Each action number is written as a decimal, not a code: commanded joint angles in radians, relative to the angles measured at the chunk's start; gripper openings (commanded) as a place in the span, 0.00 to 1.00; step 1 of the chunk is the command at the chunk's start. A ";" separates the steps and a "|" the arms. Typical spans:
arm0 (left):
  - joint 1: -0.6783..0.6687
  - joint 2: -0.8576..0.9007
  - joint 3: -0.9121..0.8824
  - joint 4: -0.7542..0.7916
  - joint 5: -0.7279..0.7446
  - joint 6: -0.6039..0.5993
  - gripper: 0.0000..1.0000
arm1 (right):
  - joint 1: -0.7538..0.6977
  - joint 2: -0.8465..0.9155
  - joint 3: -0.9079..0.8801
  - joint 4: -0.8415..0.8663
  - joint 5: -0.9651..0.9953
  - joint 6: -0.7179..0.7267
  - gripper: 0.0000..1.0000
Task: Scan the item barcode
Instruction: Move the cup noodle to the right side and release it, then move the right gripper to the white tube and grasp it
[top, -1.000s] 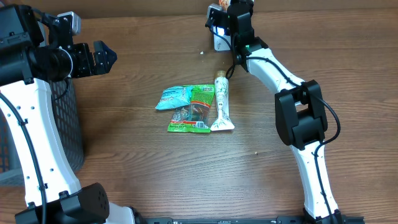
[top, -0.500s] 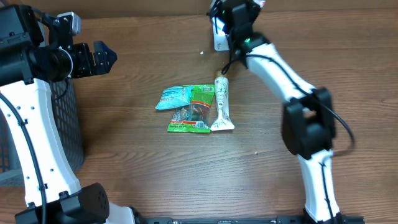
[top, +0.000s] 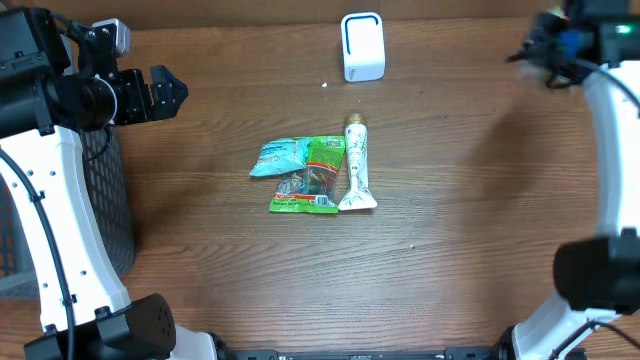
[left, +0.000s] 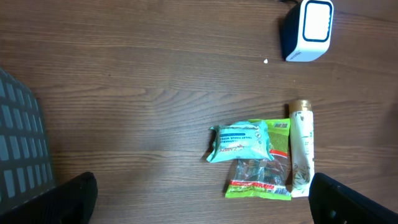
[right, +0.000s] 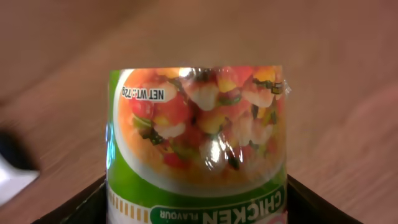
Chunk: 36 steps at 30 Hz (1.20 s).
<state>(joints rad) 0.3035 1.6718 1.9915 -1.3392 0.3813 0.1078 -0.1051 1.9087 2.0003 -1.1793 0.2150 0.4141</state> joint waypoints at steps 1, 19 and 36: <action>0.005 -0.004 0.010 0.002 -0.003 -0.003 1.00 | -0.087 0.057 -0.132 0.041 -0.143 0.170 0.17; 0.005 -0.004 0.010 0.002 -0.003 -0.003 1.00 | -0.297 0.069 -0.570 0.331 -0.262 0.237 0.91; 0.005 -0.004 0.010 0.002 -0.003 -0.003 1.00 | -0.259 -0.113 -0.170 0.076 -0.405 0.044 1.00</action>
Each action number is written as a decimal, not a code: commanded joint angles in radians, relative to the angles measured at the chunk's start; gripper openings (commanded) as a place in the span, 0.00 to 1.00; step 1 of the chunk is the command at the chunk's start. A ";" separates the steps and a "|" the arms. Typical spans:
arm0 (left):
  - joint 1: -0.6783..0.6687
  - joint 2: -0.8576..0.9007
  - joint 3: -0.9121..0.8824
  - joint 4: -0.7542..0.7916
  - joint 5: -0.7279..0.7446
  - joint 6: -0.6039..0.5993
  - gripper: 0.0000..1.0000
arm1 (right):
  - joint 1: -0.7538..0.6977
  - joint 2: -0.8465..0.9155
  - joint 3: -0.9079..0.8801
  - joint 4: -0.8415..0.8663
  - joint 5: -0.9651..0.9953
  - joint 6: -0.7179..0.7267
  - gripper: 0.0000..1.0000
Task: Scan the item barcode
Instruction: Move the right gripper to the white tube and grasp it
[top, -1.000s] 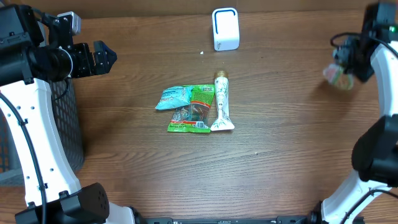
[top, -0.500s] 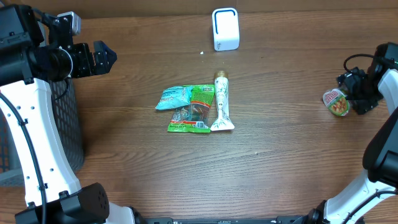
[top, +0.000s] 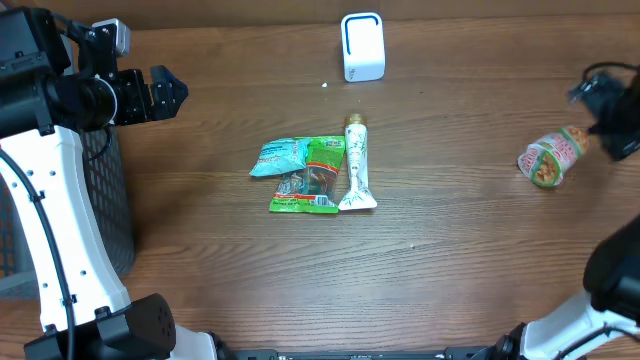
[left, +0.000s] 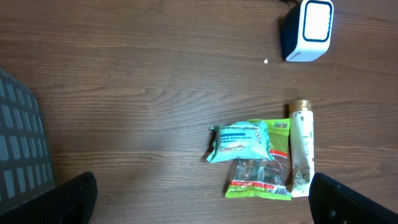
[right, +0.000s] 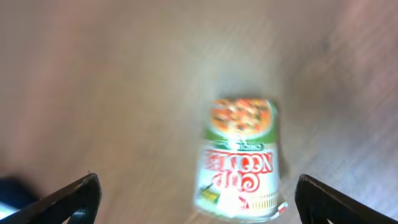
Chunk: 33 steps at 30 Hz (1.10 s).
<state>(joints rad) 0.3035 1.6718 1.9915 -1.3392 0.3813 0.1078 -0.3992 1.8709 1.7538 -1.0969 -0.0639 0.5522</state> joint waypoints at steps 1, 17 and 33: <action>0.005 -0.004 0.010 0.002 -0.003 -0.003 1.00 | 0.053 -0.076 0.076 0.004 -0.208 -0.128 1.00; 0.005 -0.004 0.010 0.002 -0.003 -0.003 1.00 | 0.621 0.019 -0.125 0.232 -0.270 -0.397 0.97; 0.005 -0.004 0.010 0.002 -0.003 -0.003 1.00 | 0.784 0.198 -0.125 0.227 -0.301 -0.358 0.59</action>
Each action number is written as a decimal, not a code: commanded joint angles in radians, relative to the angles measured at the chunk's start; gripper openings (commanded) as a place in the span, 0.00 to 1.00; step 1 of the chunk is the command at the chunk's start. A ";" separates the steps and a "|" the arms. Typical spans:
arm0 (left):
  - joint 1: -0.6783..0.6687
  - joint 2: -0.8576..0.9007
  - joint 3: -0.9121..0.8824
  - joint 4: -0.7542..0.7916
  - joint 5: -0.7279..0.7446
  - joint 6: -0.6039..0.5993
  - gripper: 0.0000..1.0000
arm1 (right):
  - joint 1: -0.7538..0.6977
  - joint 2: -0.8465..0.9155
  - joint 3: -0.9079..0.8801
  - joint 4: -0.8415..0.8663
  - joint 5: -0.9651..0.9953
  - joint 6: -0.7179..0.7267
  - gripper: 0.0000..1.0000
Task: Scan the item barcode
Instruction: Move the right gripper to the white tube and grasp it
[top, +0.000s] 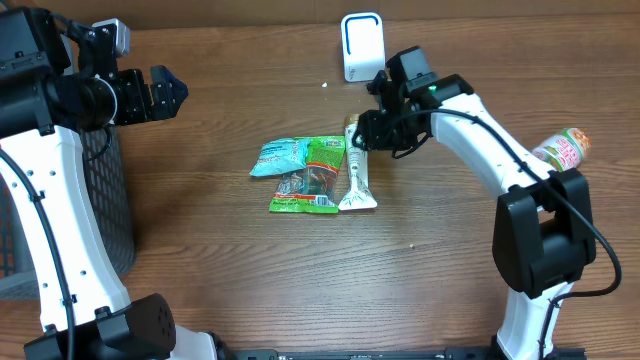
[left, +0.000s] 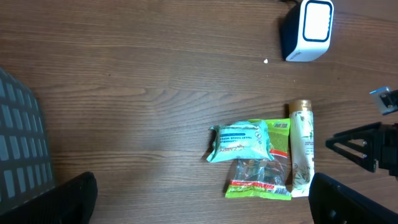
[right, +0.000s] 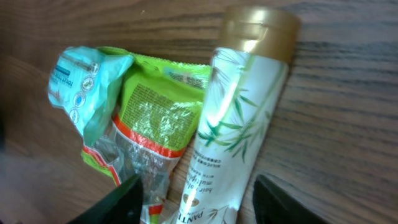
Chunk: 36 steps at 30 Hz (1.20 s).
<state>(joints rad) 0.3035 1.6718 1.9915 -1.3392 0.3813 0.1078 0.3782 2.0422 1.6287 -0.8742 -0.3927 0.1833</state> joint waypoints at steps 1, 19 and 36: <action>0.005 -0.004 0.010 0.002 -0.003 -0.003 1.00 | 0.008 0.035 0.000 0.001 0.034 0.010 0.60; 0.005 -0.004 0.010 0.002 -0.003 -0.003 1.00 | 0.006 0.220 -0.001 -0.014 0.078 0.047 0.15; 0.005 -0.004 0.010 0.002 -0.003 -0.003 1.00 | -0.151 0.201 0.021 -0.106 -0.314 -0.217 0.68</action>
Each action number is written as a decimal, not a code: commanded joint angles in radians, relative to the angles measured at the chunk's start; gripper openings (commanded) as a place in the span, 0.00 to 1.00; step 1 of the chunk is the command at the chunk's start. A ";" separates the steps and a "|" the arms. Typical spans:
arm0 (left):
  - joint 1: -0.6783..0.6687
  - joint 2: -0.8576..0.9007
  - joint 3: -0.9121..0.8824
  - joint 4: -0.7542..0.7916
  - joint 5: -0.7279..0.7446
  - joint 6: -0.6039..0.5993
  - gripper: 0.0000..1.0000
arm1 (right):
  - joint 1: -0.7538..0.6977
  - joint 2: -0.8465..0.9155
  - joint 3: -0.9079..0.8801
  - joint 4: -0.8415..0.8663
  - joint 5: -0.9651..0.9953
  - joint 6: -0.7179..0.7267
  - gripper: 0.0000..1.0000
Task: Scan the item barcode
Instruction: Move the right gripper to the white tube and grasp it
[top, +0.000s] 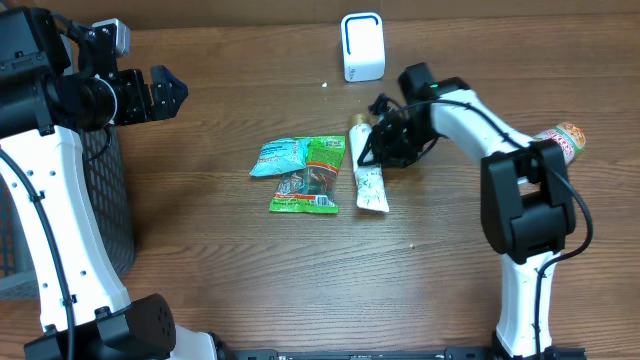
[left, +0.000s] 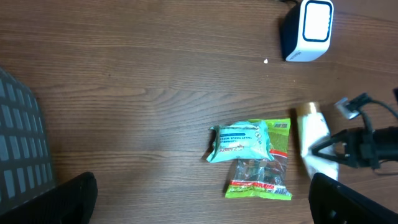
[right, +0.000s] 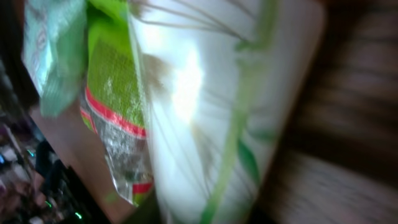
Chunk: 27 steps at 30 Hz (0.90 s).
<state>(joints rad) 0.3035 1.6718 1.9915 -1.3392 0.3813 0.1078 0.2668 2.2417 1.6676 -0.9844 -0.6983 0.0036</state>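
Note:
A white tube with a gold cap (top: 368, 182) lies mid-table, just right of the snack packets; it also shows in the left wrist view (left: 313, 127). My right gripper (top: 380, 146) is down on its upper half and shut on it. The tube (right: 199, 106) fills the blurred right wrist view, so the fingers are hidden there. The white scanner (top: 362, 46) stands at the back of the table. My left gripper (top: 165, 90) hangs open at the far left, high above the table, with nothing in it (left: 202, 196).
A teal packet (top: 280, 156) and a green snack bag (top: 312, 188) lie touching, left of the tube. A cup of noodles (top: 562, 141) lies on its side at the right, beside the right arm. A dark basket (top: 105, 200) stands at the left edge.
My right gripper was open just above the tube and is now shut on it. The tube's lower end has swung a little to the right, away from the green bag. The left arm has not moved.
My right gripper held the cup of noodles at the far right. Then it was open above the cup, which lay on the table at the right. Then it hovered open over the tube by the packets, and now it grips the tube.

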 joint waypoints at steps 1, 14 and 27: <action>0.005 -0.004 0.010 0.002 -0.003 -0.003 0.99 | -0.047 0.002 -0.018 0.002 0.034 -0.038 0.82; 0.005 -0.004 0.010 0.002 -0.003 -0.003 1.00 | 0.094 -0.040 0.399 -0.252 0.560 0.001 0.94; 0.005 -0.004 0.010 0.002 -0.003 -0.003 1.00 | 0.304 0.026 0.242 -0.193 1.046 0.235 1.00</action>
<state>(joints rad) 0.3035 1.6718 1.9915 -1.3392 0.3813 0.1078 0.5770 2.2364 1.9545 -1.1858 0.1890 0.1474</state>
